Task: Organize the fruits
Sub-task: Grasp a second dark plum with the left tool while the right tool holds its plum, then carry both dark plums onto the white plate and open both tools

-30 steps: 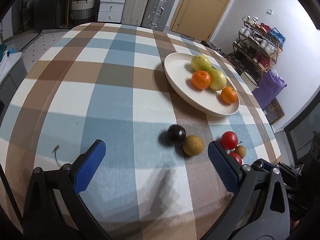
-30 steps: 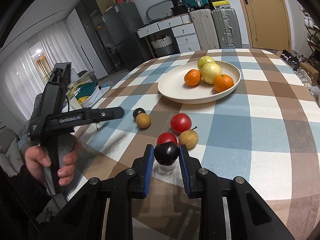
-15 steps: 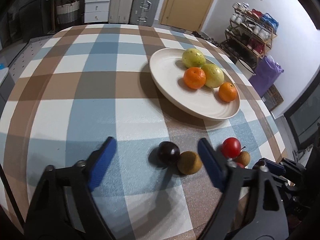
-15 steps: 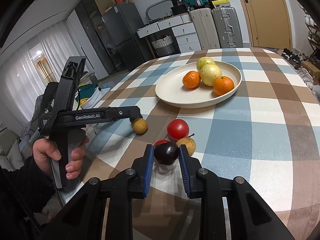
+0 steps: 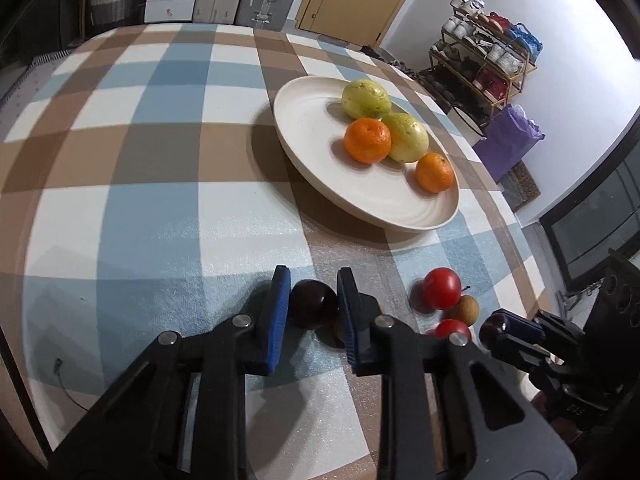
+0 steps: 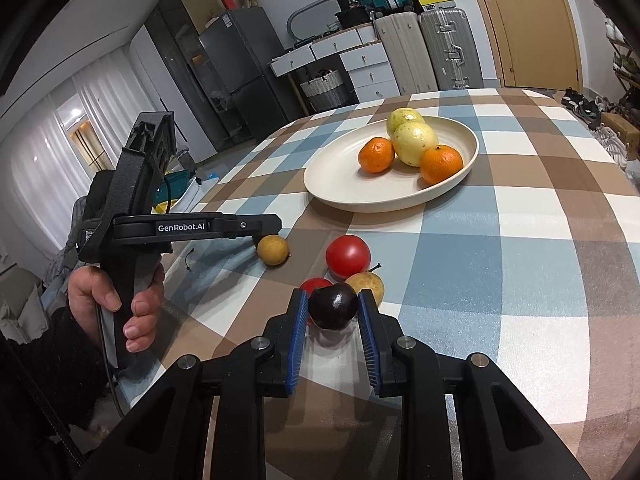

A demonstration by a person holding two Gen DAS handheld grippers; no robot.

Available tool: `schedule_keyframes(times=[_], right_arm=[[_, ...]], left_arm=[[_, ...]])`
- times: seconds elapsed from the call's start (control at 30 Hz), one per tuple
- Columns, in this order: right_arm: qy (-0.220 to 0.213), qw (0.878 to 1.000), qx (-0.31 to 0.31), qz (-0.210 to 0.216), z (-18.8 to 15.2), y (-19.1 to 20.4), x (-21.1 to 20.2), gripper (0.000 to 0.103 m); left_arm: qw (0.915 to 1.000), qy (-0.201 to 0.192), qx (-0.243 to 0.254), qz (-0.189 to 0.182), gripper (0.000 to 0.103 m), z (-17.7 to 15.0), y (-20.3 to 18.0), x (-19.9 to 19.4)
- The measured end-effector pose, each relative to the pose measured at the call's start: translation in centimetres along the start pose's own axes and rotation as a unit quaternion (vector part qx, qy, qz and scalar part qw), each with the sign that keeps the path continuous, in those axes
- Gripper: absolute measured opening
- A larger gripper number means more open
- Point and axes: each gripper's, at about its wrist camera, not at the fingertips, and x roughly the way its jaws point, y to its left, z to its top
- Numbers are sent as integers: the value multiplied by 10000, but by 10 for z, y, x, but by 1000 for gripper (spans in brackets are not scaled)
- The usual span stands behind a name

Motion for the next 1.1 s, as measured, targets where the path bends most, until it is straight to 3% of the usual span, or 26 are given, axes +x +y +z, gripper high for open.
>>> schedule_keyframes(times=[0.17,0.5,1.1], right_arm=[[-6,10000,13,11,0,-1,1,26],[-104,9999,27,-16,1,-3,-4,26],[-348,9992,-187,97,27,6,-11,26]], left_arm=[[9998,-42,-111,-167,21,-3,7,-2],[9998,-78,-141,-130,21,-1,8,-6],[9984,-534,52,-194,21,15,-7,-54]])
